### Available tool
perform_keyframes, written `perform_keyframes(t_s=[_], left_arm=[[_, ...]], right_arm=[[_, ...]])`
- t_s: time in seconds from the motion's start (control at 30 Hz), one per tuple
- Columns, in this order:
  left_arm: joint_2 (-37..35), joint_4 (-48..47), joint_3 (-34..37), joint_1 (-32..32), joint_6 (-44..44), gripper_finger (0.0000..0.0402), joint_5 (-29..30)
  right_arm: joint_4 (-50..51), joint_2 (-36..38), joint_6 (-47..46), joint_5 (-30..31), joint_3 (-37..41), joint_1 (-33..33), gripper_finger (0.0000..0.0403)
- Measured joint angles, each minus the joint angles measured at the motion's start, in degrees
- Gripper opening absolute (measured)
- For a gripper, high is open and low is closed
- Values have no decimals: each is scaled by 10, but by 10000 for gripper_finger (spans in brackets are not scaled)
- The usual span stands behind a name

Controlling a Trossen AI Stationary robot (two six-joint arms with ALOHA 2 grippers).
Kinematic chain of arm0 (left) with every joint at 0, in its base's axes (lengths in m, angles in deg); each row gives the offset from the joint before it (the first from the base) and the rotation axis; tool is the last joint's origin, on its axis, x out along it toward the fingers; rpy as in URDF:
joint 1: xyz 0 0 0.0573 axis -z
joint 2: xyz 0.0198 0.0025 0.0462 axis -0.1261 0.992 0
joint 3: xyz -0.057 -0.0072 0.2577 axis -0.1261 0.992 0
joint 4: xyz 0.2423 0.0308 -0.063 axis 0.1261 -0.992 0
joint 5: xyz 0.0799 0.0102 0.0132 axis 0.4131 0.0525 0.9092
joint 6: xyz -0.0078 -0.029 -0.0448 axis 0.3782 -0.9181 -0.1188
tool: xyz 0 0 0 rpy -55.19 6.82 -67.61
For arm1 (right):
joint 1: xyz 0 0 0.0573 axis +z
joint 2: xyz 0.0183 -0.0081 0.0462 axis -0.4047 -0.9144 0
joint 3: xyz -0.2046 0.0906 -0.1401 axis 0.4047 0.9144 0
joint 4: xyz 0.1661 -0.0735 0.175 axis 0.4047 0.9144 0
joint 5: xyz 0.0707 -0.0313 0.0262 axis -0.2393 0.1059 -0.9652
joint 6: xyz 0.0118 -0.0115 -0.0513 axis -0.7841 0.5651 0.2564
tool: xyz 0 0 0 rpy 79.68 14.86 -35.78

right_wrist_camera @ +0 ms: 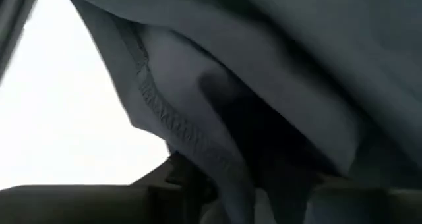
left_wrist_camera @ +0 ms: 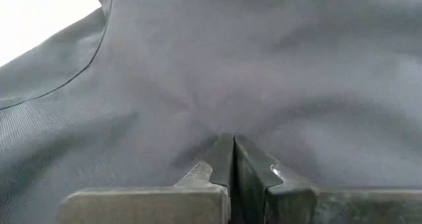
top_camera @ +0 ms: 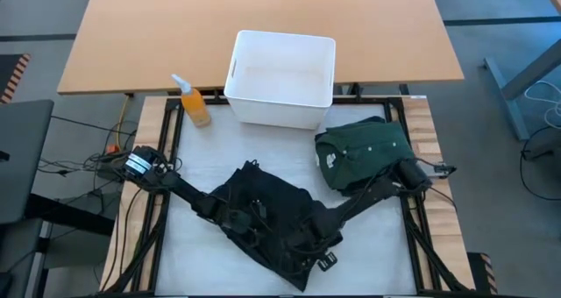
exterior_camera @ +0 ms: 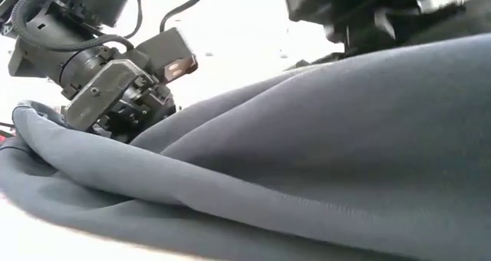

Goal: Fold laundry
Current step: Fold the black shorts

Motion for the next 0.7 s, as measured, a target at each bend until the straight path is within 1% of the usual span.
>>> perform_keyframes(t_s=[0.1, 0.2, 0.3, 0.37, 0.43, 0.57, 0.63, 0.7], left_arm=[[0, -4, 0, 3, -1, 0, 0], [0, -8, 0, 5, -1, 0, 0], [-9, -18, 0, 10, 12, 0, 19], [-35, -43, 1, 13, 34, 0, 39], [-80, -71, 1, 12, 52, 0, 49], [-194, -124, 0, 13, 76, 0, 54], [-254, -158, 0, 15, 61, 0, 48], [-314, -227, -1, 15, 18, 0, 51]], right_arm=[[-5, -22, 14, 6, -1, 7, 190], [-5, -42, 17, 12, -4, 15, 211], [2, -56, 11, 18, -5, 21, 222], [20, -52, 6, 19, -12, 21, 224], [41, -41, -3, 19, -21, 19, 222], [66, -11, -7, 11, -26, 12, 214], [58, 14, -7, 7, -31, 8, 212], [58, 34, -14, -10, -34, 4, 212]])
